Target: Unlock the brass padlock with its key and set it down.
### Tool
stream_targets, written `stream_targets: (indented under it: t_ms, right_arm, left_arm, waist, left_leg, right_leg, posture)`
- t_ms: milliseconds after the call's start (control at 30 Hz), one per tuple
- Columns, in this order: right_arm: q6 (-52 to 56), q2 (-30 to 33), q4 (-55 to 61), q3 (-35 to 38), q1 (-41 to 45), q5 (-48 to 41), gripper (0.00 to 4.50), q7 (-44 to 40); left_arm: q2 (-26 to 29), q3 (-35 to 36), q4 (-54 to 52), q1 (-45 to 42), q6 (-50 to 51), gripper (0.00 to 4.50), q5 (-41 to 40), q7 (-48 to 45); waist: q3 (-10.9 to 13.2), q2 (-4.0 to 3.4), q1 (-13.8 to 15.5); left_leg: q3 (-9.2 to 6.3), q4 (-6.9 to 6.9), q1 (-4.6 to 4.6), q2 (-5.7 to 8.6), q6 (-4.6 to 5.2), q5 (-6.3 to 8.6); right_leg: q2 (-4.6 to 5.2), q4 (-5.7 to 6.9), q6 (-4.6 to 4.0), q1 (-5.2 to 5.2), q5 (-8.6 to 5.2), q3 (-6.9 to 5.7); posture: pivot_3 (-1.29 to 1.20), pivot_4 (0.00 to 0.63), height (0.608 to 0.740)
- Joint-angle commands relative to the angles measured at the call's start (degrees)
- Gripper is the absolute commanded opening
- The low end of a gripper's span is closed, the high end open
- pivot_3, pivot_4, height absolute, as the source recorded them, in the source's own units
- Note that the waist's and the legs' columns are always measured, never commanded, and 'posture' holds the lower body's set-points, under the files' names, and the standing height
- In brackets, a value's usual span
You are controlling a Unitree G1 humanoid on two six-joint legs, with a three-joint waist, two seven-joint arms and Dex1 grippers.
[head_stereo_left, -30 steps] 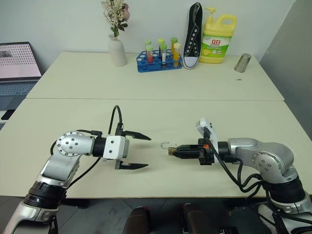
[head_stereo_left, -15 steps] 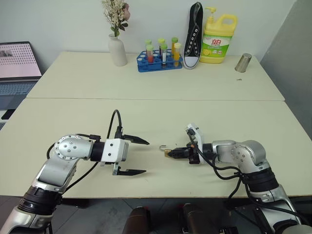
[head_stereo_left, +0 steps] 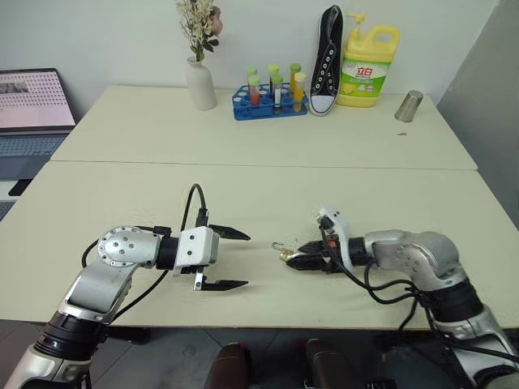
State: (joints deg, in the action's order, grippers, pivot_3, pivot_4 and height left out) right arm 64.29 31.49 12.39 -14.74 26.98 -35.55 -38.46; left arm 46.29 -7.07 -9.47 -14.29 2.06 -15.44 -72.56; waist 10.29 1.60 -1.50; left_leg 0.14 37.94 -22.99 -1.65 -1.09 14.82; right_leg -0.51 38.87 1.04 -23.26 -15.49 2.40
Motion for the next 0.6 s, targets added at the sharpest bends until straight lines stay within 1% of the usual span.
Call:
stream_targets:
  t_ms: [33,100,233,433,600]
  right_arm:
    - [-5.04,4.21,2.43,-0.52,-3.31,5.62,4.48,0.53]
    - [-7.99,5.45,5.36,1.53,-4.96,5.90,4.48,0.36]
    - [-14.98,9.09,12.78,5.27,-8.53,5.87,4.48,-3.36]
    - [-21.59,15.31,19.67,9.18,-12.85,7.60,4.48,-6.68]
    - [-24.52,17.77,22.54,9.16,-15.07,7.69,4.48,-9.76]
  left_arm:
    - [0.66,0.44,-2.26,-1.11,2.92,4.50,0.05,1.38]
    - [0.51,0.85,-2.11,-1.27,3.70,4.50,0.89,2.66]
    - [0.88,1.20,-2.34,-1.43,5.64,4.50,1.64,4.19]
    - [2.72,2.34,-3.17,-0.71,7.00,4.50,-1.53,0.62]
    - [2.54,2.39,-1.79,-1.85,6.57,4.50,-1.56,0.45]
  waist:
    - [0.00,0.01,-0.03]
    - [0.00,0.01,0.02]
    - [0.03,0.01,-0.10]
    - [0.06,-0.01,-0.34]
    - [0.06,0.00,-0.30]
  left_leg:
    - [0.00,0.00,0.01,-0.01,0.00,0.00]
    - [-0.03,0.00,0.00,-0.02,0.00,0.00]
    - [0.01,-0.01,-0.02,-0.02,0.00,0.00]
    - [-0.02,-0.09,-0.01,-0.15,-0.01,0.00]
    - [-0.01,-0.07,0.00,-0.13,-0.01,0.00]
  right_leg:
    - [0.00,0.00,0.00,0.00,0.00,0.00]
    - [0.00,0.01,0.00,0.00,0.00,-0.01]
    - [0.00,0.01,0.00,-0.05,0.00,0.02]
    - [-0.03,0.01,-0.02,-0.09,-0.01,0.02]
    - [-0.03,0.02,-0.03,-0.08,-0.02,0.03]
  posture:
    - [0.00,0.150,0.740]
    - [0.00,0.150,0.740]
    - [0.00,0.150,0.740]
    - [0.00,0.150,0.740]
    - [0.00,0.150,0.740]
